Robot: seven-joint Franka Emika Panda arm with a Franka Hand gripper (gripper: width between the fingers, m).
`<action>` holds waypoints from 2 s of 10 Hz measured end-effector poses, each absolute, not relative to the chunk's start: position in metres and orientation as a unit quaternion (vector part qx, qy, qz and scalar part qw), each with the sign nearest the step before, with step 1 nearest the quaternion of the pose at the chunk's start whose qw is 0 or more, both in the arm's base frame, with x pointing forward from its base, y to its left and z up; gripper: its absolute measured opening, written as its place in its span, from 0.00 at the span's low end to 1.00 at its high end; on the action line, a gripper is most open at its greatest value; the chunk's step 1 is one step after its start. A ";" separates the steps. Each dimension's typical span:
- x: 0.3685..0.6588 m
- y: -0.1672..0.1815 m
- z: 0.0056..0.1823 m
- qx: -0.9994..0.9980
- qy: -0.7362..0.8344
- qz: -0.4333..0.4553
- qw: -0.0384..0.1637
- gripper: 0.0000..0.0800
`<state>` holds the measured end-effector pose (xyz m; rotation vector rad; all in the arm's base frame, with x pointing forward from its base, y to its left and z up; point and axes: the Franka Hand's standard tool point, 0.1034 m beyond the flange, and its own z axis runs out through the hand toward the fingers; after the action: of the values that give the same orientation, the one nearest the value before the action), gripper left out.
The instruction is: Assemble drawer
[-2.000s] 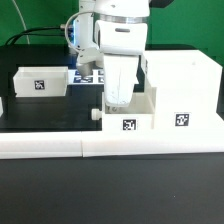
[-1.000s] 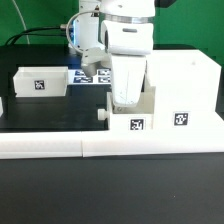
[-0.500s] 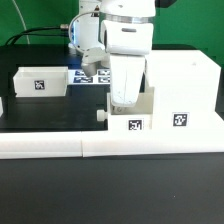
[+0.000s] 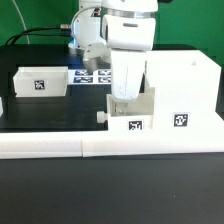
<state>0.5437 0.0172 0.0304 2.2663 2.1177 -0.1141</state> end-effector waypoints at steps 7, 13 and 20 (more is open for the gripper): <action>0.543 -0.010 0.069 0.737 0.674 -0.045 0.020 0.81; 0.531 -0.067 0.039 0.718 0.694 0.010 -0.042 0.81; 0.552 -0.026 0.014 0.720 0.690 0.026 -0.068 0.81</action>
Offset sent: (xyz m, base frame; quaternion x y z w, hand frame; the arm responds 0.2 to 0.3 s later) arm -0.0093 -0.0261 0.0270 0.0075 -0.0197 -0.0358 0.9991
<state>0.5522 -0.0260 0.0141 2.3663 2.2652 0.0856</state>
